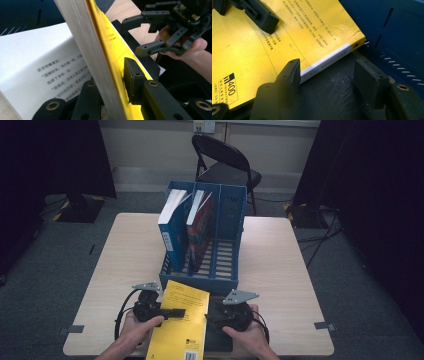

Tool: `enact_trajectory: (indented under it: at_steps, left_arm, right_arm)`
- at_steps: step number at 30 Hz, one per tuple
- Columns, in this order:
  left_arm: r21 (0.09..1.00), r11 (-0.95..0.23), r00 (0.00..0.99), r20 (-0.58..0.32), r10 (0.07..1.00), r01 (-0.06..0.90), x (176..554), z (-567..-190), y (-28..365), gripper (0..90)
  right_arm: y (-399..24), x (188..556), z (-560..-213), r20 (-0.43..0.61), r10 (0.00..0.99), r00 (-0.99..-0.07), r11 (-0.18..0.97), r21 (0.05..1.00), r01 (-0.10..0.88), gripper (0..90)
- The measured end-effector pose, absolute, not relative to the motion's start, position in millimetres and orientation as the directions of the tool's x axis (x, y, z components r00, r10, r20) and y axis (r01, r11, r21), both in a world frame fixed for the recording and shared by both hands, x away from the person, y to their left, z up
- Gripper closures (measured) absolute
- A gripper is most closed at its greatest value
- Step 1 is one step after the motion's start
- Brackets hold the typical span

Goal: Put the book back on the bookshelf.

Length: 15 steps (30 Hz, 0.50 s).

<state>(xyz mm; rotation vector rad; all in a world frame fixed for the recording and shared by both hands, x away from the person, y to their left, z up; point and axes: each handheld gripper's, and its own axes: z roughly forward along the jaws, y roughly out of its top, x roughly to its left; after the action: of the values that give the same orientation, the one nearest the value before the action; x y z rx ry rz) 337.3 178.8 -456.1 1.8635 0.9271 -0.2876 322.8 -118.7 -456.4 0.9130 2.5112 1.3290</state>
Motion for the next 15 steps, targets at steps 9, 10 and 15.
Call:
enact_trajectory:
  at_steps: [9,10,15]
  left_arm:
    - [0.704,-0.204,0.701,-0.544,0.462,0.681,333.9,-451.3,178.4,78.3]
    - [0.714,-0.202,0.708,-0.533,0.464,0.670,332.1,-450.1,177.4,78.4]
    - [0.743,-0.198,0.734,-0.512,0.446,0.639,327.7,-444.7,176.2,79.5]
  right_arm:
    - [-113.5,320.5,-454.7,0.171,0.545,-0.821,0.408,0.801,0.438,33.7]
    - [-111.8,319.8,-455.1,0.178,0.532,-0.828,0.411,0.801,0.436,31.8]
    - [-110.1,320.2,-455.2,0.220,0.521,-0.824,0.390,0.797,0.460,24.0]
